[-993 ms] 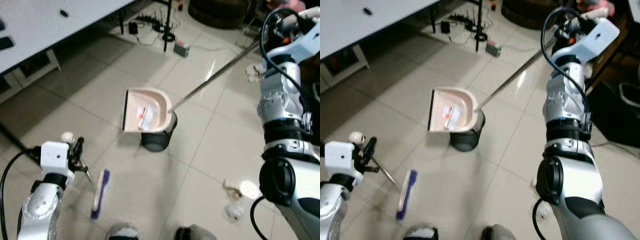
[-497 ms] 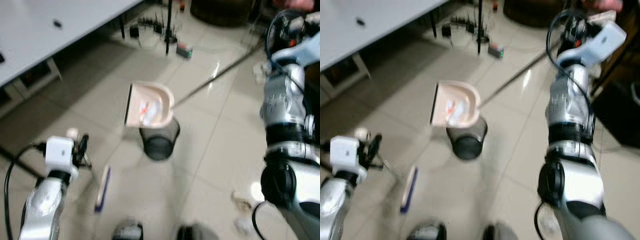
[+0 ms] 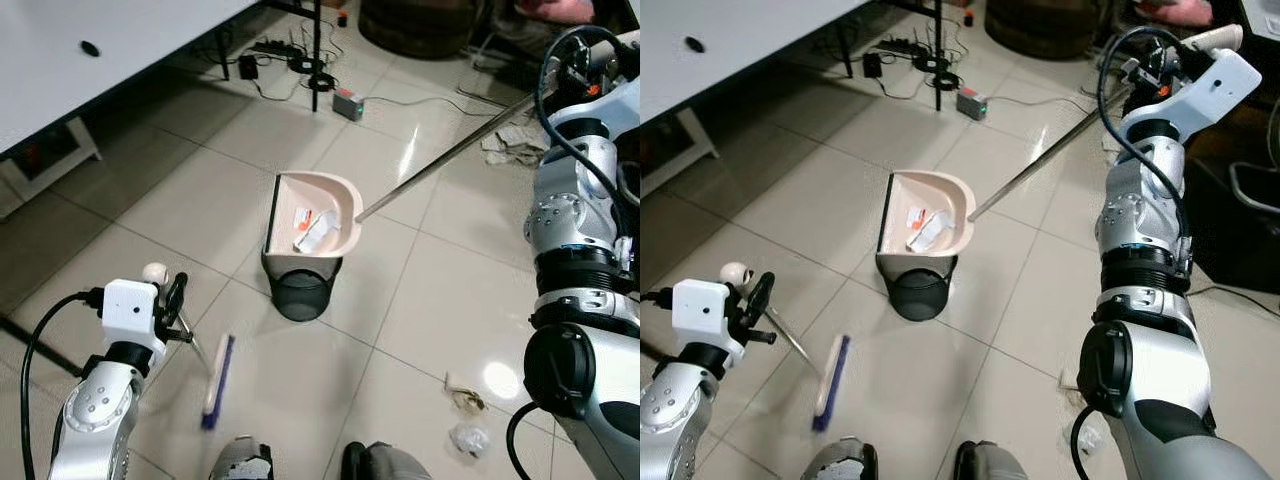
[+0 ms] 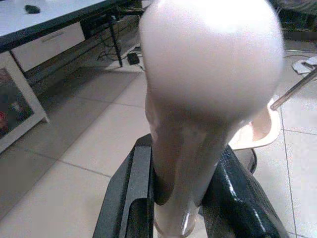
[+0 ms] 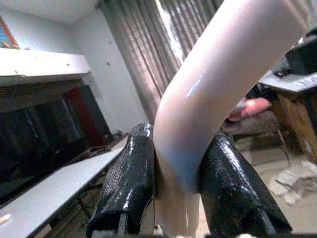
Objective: Sweep floor
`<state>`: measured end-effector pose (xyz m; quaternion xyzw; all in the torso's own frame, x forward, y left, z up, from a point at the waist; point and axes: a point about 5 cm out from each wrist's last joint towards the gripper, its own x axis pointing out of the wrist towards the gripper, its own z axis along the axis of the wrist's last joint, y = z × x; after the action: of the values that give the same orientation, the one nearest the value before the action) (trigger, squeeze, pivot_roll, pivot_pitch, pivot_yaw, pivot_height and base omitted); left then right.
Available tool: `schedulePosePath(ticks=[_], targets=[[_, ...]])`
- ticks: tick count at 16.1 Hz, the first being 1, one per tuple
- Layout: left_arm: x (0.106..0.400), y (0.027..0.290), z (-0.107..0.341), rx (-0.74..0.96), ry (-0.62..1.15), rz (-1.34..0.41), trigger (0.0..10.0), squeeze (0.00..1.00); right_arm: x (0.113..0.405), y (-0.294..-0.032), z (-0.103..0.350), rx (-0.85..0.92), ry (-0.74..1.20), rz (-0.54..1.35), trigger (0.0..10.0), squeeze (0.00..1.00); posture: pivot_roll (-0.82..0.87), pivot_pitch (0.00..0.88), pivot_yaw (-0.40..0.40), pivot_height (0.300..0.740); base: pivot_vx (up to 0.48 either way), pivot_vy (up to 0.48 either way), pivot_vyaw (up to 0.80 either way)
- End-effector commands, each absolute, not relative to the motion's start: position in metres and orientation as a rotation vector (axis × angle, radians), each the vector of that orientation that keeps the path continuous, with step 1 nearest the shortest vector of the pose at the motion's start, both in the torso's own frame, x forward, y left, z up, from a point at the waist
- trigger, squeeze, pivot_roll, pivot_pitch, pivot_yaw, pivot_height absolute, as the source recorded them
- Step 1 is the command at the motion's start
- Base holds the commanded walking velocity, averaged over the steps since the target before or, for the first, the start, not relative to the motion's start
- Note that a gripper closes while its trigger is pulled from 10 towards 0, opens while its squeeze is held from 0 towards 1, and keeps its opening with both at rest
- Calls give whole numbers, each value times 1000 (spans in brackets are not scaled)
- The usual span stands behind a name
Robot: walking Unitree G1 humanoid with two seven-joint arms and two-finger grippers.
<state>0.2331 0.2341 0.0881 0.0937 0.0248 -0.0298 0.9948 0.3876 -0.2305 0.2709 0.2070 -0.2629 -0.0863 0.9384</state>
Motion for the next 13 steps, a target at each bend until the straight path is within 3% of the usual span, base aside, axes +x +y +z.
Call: schedulePosePath(ticks=[1, 5, 9, 13], targets=[[233, 235, 90, 202, 47, -58, 10000, 0, 384, -229, 294, 412, -654, -155, 10000, 0, 139, 131, -24, 740, 0, 0, 0], [233, 235, 89, 205, 51, -62, 10000, 0, 382, -204, 301, 351, -720, -48, 10000, 0, 139, 130, -24, 740, 0, 0, 0], [232, 233, 86, 215, 61, -72, 10000, 0, 372, -150, 301, 158, -824, 203, 10000, 0, 139, 126, -27, 740, 0, 0, 0], [231, 231, 85, 217, 63, -76, 10000, 0, 360, -124, 295, 43, -882, 312, 10000, 0, 139, 126, -32, 740, 0, 0, 0]])
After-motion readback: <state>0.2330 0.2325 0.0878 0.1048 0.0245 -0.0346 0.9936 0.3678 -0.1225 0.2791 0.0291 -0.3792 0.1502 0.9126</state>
